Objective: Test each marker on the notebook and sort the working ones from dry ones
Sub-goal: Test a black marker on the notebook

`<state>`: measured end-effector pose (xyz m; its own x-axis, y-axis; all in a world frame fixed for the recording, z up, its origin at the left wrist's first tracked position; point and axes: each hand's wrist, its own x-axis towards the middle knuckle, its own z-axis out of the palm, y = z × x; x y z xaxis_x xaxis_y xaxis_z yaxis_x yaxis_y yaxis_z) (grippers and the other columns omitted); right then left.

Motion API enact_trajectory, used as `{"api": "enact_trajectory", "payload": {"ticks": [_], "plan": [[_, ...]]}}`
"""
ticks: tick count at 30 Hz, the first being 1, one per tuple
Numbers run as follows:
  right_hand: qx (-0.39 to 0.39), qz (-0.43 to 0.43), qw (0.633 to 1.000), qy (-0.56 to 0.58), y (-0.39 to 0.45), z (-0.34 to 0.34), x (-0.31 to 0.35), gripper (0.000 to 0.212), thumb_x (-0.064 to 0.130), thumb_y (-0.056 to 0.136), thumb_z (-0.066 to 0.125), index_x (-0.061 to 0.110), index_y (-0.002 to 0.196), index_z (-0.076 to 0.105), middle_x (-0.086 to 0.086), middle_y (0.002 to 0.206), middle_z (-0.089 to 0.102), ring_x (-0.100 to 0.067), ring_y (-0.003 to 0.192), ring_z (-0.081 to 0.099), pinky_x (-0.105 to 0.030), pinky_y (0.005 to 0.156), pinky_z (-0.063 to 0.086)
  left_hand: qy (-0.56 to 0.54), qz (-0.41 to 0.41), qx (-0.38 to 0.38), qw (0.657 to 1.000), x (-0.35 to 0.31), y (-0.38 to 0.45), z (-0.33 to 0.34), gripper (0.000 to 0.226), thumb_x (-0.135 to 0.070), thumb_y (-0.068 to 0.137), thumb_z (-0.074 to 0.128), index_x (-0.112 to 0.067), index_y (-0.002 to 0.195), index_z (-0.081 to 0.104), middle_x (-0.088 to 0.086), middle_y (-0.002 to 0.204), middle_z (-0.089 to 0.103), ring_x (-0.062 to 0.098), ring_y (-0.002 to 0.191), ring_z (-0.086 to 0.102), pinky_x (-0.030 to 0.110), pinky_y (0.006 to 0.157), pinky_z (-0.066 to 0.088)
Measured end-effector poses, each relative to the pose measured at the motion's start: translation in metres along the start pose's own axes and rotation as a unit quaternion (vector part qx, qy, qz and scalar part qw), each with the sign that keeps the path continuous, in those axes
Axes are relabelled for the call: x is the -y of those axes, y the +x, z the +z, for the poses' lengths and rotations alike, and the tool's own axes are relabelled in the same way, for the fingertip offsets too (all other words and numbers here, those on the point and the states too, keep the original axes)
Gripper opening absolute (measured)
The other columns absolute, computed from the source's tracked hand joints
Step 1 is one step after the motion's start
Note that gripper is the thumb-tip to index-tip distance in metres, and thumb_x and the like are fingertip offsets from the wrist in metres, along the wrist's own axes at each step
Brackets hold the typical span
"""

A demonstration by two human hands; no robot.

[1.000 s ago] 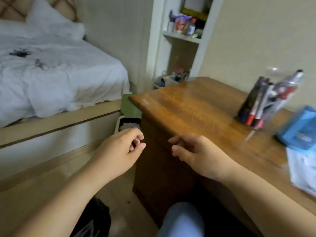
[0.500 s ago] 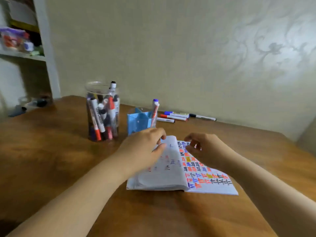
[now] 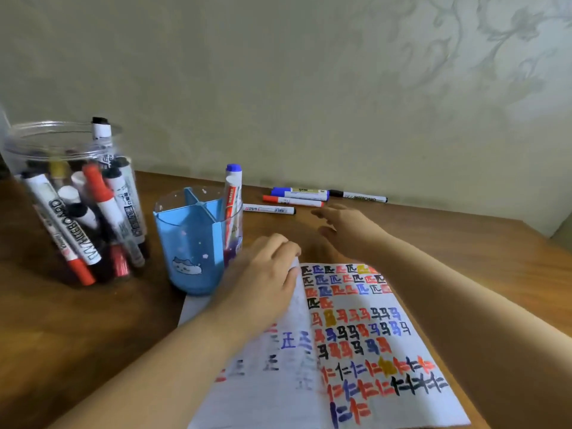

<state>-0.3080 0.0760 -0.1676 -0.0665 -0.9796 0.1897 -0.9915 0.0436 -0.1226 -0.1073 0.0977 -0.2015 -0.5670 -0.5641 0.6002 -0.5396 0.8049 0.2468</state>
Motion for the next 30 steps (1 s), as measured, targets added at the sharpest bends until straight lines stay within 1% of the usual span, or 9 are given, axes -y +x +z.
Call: {"api": "enact_trajectory", "payload": {"ticks": [3,8,13,16,20,24,27,29,30], "plan": [[0.01,-0.024,1.0,-0.017,0.041,0.015,0.008,0.044,0.018,0.099,0.042,0.019,0.143,0.038,-0.005,0.146,0.038,-0.024,0.13,0.039,-0.036,0.105,0.036,0.0,-0.008,-0.001,1.0,0.005,0.0,0.005,0.016,-0.017,0.083,0.063,-0.016,0.099,0.061,0.0,0.096,0.061,0.015,0.085,0.058,0.022,0.067,0.046],[0.031,-0.041,0.996,-0.068,0.084,0.031,0.021,0.036,0.021,0.1,0.038,0.015,0.133,0.051,-0.01,0.133,0.048,-0.026,0.125,0.039,-0.036,0.1,0.036,0.003,-0.005,0.0,1.0,0.007,0.002,0.007,0.02,-0.023,0.084,0.049,-0.017,0.099,0.06,-0.001,0.094,0.061,0.012,0.083,0.058,0.022,0.064,0.047],[0.029,-0.007,0.997,-0.073,0.085,0.037,0.023,0.03,0.022,0.098,0.046,0.01,0.123,0.058,-0.012,0.124,0.05,-0.028,0.117,0.047,-0.036,0.094,0.041,0.005,-0.001,0.0,1.0,0.008,0.0,0.007,0.017,-0.02,0.082,0.055,-0.015,0.098,0.061,0.0,0.092,0.061,0.014,0.081,0.059,0.025,0.061,0.048],[-0.01,0.005,0.999,-0.042,0.061,0.026,0.016,0.026,0.021,0.097,0.048,0.008,0.115,0.06,-0.011,0.116,0.053,-0.028,0.107,0.052,-0.036,0.089,0.044,0.015,0.013,-0.006,1.0,0.009,-0.001,0.006,0.019,-0.018,0.081,0.056,-0.013,0.098,0.061,0.003,0.093,0.061,0.017,0.082,0.06,0.028,0.061,0.054],[-0.071,-0.02,0.997,0.016,-0.006,-0.004,0.001,0.02,0.018,0.093,0.055,0.009,0.107,0.066,-0.008,0.106,0.061,-0.025,0.099,0.054,-0.035,0.083,0.044,0.02,0.02,-0.058,0.998,0.006,-0.001,0.001,0.026,-0.015,0.08,0.057,-0.011,0.105,0.06,0.004,0.107,0.055,0.019,0.097,0.053,0.033,0.077,0.052],[-0.061,-0.056,0.997,0.012,-0.089,-0.029,-0.005,0.023,0.02,0.093,0.056,0.015,0.112,0.067,0.004,0.097,0.055,-0.013,0.092,0.048,-0.026,0.078,0.039,0.082,0.058,-0.071,0.992,-0.001,-0.001,-0.009,0.04,-0.025,0.079,0.057,-0.009,0.116,0.054,0.008,0.118,0.052,0.023,0.11,0.046,0.037,0.096,0.039],[-0.049,-0.046,0.998,0.002,-0.138,-0.04,-0.006,0.026,0.024,0.094,0.054,0.018,0.117,0.065,0.006,0.107,0.059,-0.009,0.098,0.047,-0.019,0.081,0.038,0.109,0.117,-0.027,0.987,-0.005,-0.001,-0.011,0.025,-0.031,0.086,0.051,-0.012,0.097,0.064,0.002,0.09,0.065,0.022,0.083,0.061,0.033,0.082,0.04],[-0.048,-0.037,0.998,-0.013,-0.162,-0.046,-0.004,0.029,0.028,0.096,0.049,0.022,0.121,0.062,0.008,0.111,0.057,-0.01,0.104,0.049,-0.016,0.082,0.036,0.107,0.159,0.037,0.981,-0.014,-0.001,-0.014,0.026,-0.032,0.089,0.045,-0.014,0.081,0.062,-0.002,0.075,0.06,0.017,0.068,0.056,0.031,0.066,0.046],[-0.05,-0.031,0.998,-0.025,-0.17,-0.048,-0.003,0.031,0.031,0.097,0.046,0.024,0.125,0.059,0.009,0.115,0.056,-0.009,0.106,0.048,-0.015,0.084,0.036,0.086,0.162,0.07,0.981,-0.022,-0.001,-0.016,0.025,-0.031,0.09,0.044,-0.014,0.081,0.06,-0.003,0.076,0.057,0.015,0.069,0.053,0.03,0.061,0.047]]}}
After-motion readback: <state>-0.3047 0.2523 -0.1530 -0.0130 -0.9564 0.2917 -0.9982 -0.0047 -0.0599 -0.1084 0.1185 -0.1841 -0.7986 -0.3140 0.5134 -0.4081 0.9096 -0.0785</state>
